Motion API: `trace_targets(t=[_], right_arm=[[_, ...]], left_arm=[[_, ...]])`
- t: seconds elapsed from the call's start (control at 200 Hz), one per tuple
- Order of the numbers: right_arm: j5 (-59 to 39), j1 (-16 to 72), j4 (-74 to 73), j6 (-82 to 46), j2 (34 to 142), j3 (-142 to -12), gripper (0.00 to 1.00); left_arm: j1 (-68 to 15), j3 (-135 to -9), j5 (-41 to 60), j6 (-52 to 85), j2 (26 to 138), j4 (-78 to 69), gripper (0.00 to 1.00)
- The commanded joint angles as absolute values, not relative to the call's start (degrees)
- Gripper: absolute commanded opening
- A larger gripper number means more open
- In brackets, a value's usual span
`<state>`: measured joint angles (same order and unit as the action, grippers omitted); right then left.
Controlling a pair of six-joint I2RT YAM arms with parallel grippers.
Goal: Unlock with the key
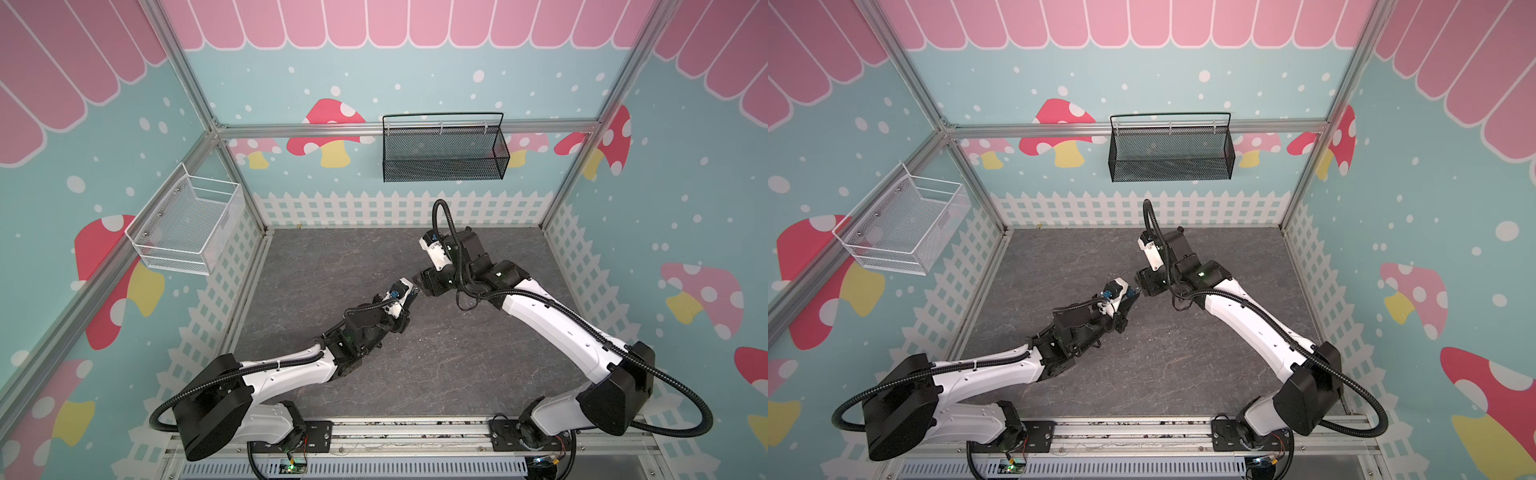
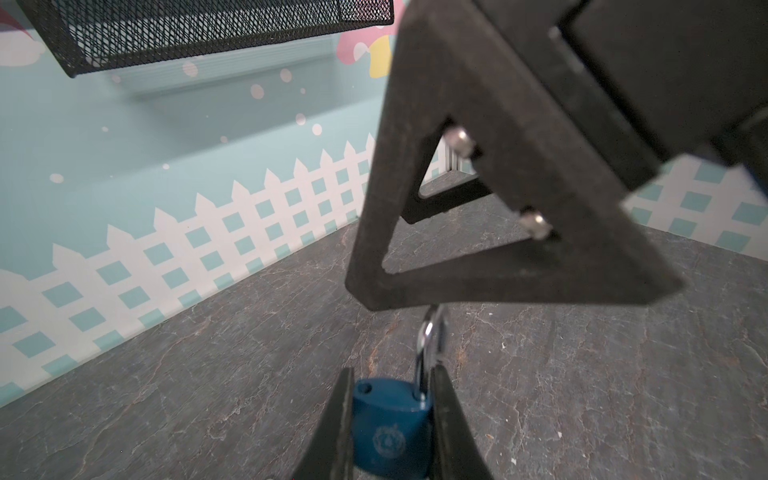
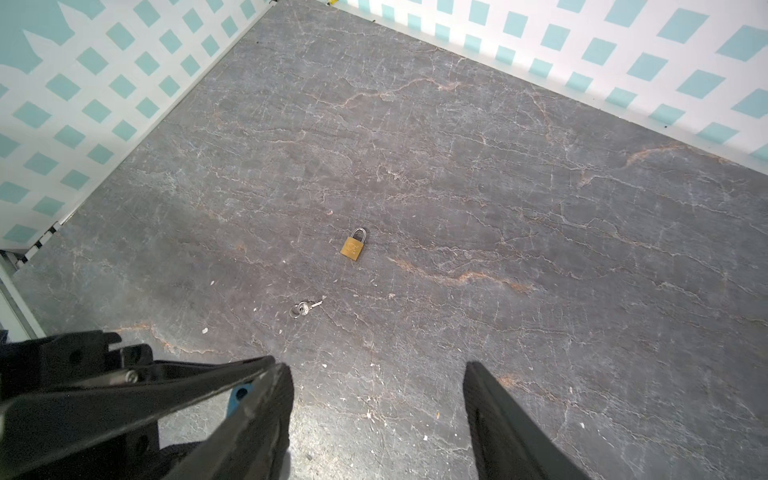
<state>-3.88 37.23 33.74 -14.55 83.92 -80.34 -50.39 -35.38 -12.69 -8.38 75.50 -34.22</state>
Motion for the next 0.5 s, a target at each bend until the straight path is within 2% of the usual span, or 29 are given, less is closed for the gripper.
trace_targets(t=[0.0, 0.115, 0.275, 0.495], right_arm=[[-4.4, 37.4, 36.4, -11.4, 83.5, -81.2, 0.68], [-4.2, 37.4, 36.3, -11.1, 81.7, -80.4, 0.68], [-8.6, 37.4, 34.7, -11.2, 79.1, -78.2, 0.68], [-6.4, 36.7, 33.9, -12.3, 76.2, -75.6, 0.69]], left_arm=[[-50.6, -34.8, -13.1, -10.5, 73.8, -37.3, 0.00], [-50.6, -34.8, -13.3, -10.8, 73.8, -38.0, 0.00], [-50.6, -35.3, -12.9, -10.5, 73.7, -37.7, 0.00], [-50.6, -35.3, -14.3, -9.0, 73.9, -37.8, 0.00]])
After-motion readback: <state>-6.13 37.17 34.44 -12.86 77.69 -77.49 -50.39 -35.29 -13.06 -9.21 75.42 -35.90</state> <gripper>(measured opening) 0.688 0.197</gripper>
